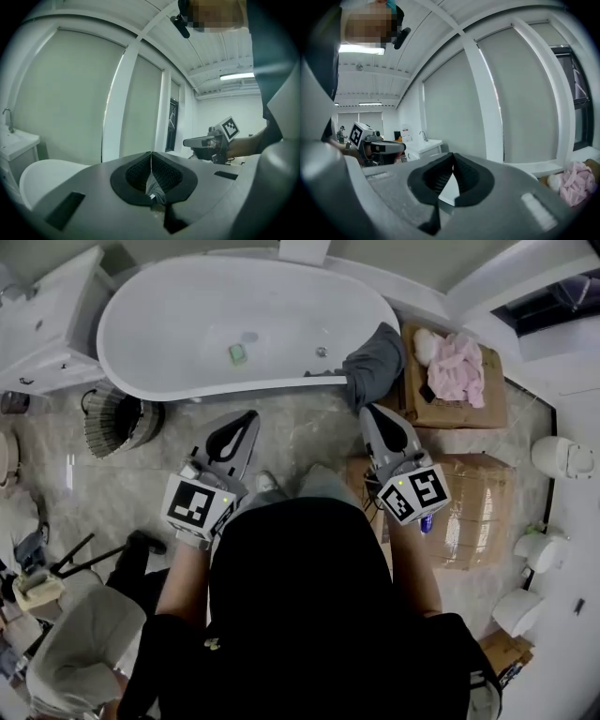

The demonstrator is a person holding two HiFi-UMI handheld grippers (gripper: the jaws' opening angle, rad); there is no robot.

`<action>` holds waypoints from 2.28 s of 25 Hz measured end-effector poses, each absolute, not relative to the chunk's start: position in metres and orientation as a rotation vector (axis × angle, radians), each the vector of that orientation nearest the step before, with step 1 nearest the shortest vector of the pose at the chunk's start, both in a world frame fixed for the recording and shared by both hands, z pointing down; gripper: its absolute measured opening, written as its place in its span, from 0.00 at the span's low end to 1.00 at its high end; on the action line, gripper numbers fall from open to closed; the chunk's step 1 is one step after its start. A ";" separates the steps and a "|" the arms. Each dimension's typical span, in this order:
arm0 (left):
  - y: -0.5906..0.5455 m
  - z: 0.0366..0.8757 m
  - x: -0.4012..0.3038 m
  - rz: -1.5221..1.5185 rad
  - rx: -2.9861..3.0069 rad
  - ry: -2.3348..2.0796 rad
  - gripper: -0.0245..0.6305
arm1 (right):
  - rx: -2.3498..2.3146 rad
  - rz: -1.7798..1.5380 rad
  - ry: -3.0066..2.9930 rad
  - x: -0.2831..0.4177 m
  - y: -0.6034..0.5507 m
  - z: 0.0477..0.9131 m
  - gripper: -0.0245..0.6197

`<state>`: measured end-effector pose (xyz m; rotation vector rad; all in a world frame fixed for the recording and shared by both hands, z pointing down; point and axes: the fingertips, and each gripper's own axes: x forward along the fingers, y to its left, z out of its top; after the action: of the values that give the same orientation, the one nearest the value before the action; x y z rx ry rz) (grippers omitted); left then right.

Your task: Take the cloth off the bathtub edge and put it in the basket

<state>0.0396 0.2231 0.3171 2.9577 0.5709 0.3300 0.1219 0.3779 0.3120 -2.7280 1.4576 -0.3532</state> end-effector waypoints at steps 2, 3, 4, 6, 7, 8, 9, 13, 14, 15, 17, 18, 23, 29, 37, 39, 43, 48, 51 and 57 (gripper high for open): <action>0.220 0.324 0.045 0.320 2.991 0.619 0.06 | -2.732 -0.358 1.428 0.130 0.379 0.314 0.03; 0.220 0.327 0.048 0.322 2.990 0.622 0.06 | -2.733 -0.361 1.418 0.134 0.380 0.316 0.03; 0.219 0.328 0.053 0.332 2.974 0.608 0.06 | -2.735 -0.366 1.409 0.139 0.380 0.319 0.03; 0.216 0.334 0.063 0.341 2.965 0.604 0.06 | -2.734 -0.377 1.395 0.152 0.380 0.325 0.03; 0.216 0.337 0.070 0.345 2.973 0.615 0.06 | -2.731 -0.383 1.389 0.160 0.381 0.328 0.03; 0.216 0.341 0.077 0.350 2.985 0.626 0.06 | -2.725 -0.390 1.383 0.169 0.382 0.332 0.03; 0.216 0.343 0.086 0.356 2.992 0.627 0.06 | -2.717 -0.398 1.377 0.180 0.384 0.335 0.03; 0.218 0.348 0.131 0.412 2.960 0.550 0.06 | -2.682 -0.433 1.380 0.229 0.389 0.347 0.03; 0.219 0.348 0.143 0.434 2.937 0.514 0.06 | -2.675 -0.445 1.388 0.242 0.390 0.351 0.03; 0.220 0.349 0.156 0.451 2.927 0.491 0.06 | -2.668 -0.458 1.398 0.255 0.391 0.355 0.03; 0.224 0.355 0.183 0.473 2.937 0.478 0.06 | -2.654 -0.488 1.420 0.284 0.395 0.365 0.03; 0.227 0.360 0.197 0.477 2.955 0.485 0.06 | -2.647 -0.504 1.431 0.299 0.397 0.369 0.03; 0.248 0.368 0.271 0.553 2.919 0.390 0.06 | -2.614 -0.587 1.484 0.376 0.417 0.394 0.03; 0.266 0.388 0.333 0.603 2.957 0.322 0.06 | -2.576 -0.701 1.519 0.450 0.443 0.430 0.04; 0.290 0.407 0.364 0.662 2.936 0.317 0.06 | -2.545 -0.929 1.454 0.493 0.467 0.505 0.12; 0.294 0.414 0.365 0.689 2.925 0.323 0.06 | -2.546 -0.992 1.407 0.498 0.475 0.526 0.14; 0.296 0.431 0.367 0.762 2.904 0.348 0.06 | -2.568 -1.123 1.314 0.505 0.487 0.576 0.18; 0.297 0.456 0.367 0.840 2.879 0.393 0.06 | -2.573 -1.295 1.164 0.508 0.507 0.650 0.27; 0.295 0.472 0.372 0.905 2.866 0.389 0.06 | -2.574 -1.409 1.090 0.510 0.519 0.698 0.33; 0.296 0.496 0.376 0.925 2.836 0.431 0.06 | -2.576 -1.606 0.905 0.513 0.547 0.786 0.52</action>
<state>0.3760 0.2960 0.4964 2.8361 0.4311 0.9248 0.5131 0.5472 0.7863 -2.5764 0.9048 -1.6055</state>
